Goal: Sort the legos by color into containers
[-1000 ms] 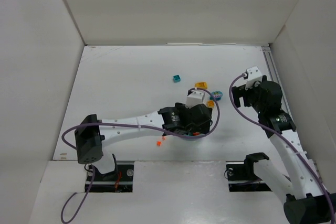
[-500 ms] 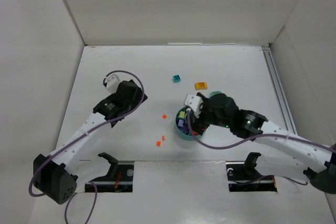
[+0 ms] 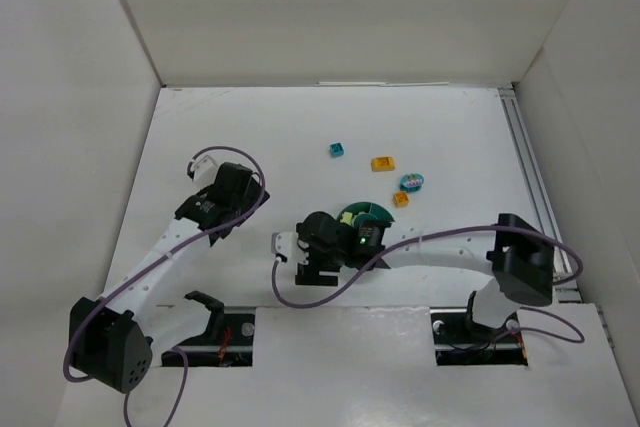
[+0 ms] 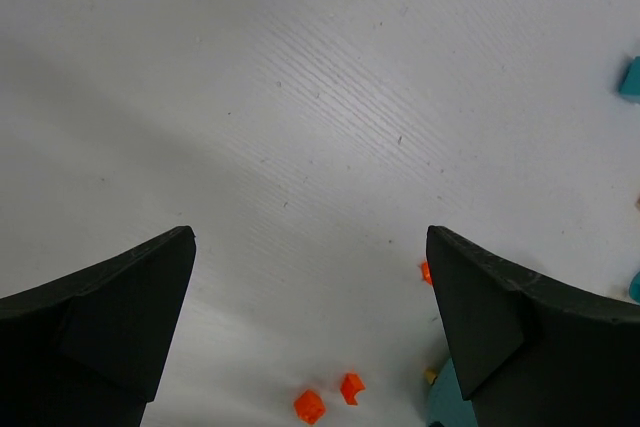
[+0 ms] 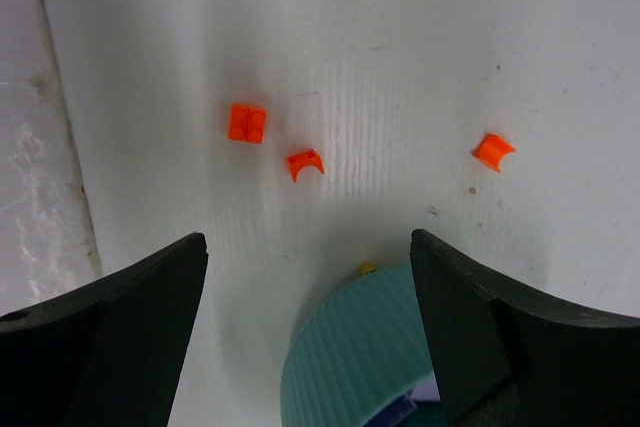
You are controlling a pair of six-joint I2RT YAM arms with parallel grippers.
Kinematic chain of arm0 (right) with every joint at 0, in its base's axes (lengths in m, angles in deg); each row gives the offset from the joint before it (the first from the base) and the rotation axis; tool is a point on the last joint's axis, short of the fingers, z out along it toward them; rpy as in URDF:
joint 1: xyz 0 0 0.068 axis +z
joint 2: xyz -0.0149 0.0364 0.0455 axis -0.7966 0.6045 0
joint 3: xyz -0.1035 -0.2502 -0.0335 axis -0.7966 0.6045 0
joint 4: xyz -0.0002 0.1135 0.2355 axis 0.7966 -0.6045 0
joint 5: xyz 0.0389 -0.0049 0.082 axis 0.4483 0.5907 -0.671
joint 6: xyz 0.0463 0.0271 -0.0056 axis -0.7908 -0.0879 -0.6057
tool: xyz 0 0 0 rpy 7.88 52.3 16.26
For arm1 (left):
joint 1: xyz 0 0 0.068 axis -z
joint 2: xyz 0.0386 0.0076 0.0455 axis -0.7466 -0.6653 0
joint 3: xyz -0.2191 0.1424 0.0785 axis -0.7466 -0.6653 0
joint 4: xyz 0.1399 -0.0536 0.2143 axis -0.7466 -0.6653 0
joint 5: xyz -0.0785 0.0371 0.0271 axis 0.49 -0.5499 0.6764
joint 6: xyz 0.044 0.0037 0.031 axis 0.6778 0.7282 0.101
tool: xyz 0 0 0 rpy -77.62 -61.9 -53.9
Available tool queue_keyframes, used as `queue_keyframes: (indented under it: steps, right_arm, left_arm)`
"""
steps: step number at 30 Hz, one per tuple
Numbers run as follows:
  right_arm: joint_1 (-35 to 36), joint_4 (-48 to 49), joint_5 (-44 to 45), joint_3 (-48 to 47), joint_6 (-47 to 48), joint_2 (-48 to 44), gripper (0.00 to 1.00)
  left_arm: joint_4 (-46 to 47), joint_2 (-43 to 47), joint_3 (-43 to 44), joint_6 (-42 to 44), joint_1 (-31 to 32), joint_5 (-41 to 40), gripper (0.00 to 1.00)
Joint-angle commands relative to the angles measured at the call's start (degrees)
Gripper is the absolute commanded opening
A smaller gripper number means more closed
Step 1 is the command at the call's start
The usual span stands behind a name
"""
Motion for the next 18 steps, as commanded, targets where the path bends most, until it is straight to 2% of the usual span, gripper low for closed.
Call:
queue_keyframes:
  steps: [1, 13, 16, 18]
  right_arm:
    - [0.6, 1.9, 1.2, -3.7, 4.2, 2.6, 0.87]
    - [0.6, 7.1, -0.9, -5.6, 6.3, 12.3, 0.82]
    - [0.6, 7.1, -0.4, -6.3, 6.3, 13.4, 0.77]
    - [0.6, 7.1, -0.4, -6.3, 6.3, 13.9, 0.77]
  left_arm:
    - [0.5, 0.4, -0.5, 1.3, -0.2, 0.0, 1.0]
    - [1.0, 0.9, -0.5, 2.3, -0.2, 1.2, 1.0]
    - [1.0, 1.6, -0.5, 2.3, -0.2, 1.7, 1.0]
    - [1.0, 1.6, -0.5, 2.3, -0.2, 2.4, 1.0]
